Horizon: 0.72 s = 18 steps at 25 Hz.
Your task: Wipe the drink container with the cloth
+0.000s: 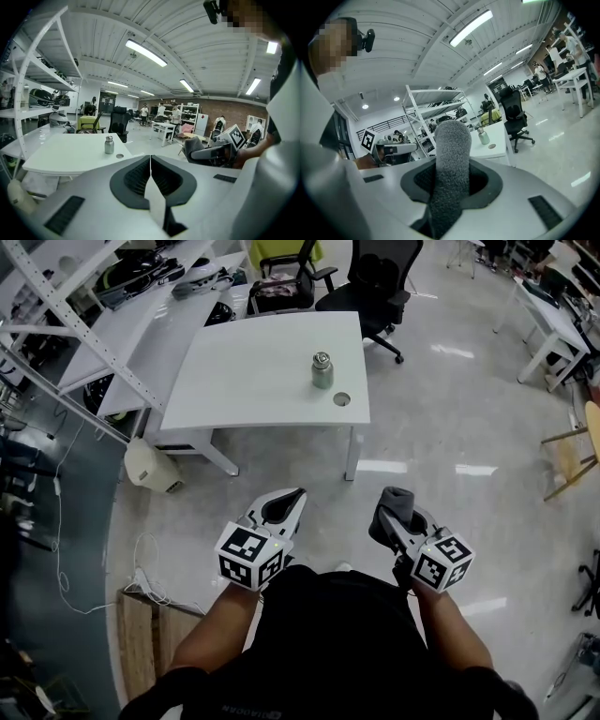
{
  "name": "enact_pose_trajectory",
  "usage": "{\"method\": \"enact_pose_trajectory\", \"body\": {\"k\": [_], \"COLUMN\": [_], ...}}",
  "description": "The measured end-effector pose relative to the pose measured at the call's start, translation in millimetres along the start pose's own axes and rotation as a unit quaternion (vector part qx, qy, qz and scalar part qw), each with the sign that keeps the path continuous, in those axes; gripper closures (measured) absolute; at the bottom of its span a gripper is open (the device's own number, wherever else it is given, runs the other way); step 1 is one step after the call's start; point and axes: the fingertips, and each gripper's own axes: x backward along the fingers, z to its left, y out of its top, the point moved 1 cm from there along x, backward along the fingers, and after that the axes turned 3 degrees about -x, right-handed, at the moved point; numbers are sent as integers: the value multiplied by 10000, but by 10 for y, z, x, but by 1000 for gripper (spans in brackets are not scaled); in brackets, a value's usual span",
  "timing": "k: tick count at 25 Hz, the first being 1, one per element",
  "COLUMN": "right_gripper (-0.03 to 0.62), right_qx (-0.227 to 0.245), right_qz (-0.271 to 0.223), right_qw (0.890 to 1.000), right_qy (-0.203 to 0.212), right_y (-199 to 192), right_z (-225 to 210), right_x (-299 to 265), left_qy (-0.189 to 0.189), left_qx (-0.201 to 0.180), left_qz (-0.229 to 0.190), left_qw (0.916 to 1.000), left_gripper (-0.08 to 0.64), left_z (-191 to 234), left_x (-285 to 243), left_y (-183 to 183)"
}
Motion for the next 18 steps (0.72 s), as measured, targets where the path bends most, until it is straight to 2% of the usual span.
{"method": "enact_pose_trajectory", "body": {"k": [6,11,18], "right_gripper": [485,485,485], "right_qx": [-40,-43,-73], "right_qz": [3,53,-36], "right_qw": [10000,9999,9998], "right_qy": [1,-74,-198], "right_y": [37,42,179], "right_z": [-76,-190,-371], "right_x": [-77,-120,-393], "left_qy": [67,-67,-224], "left_qx": [63,-14,-66], "left_qz": [129,142,205], "left_qw": [9999,9999,9995], "left_gripper": [541,541,541], "left_z": [129,171,438], "left_x": [-104,-244,-534], "left_y": [-33,-4,59]}}
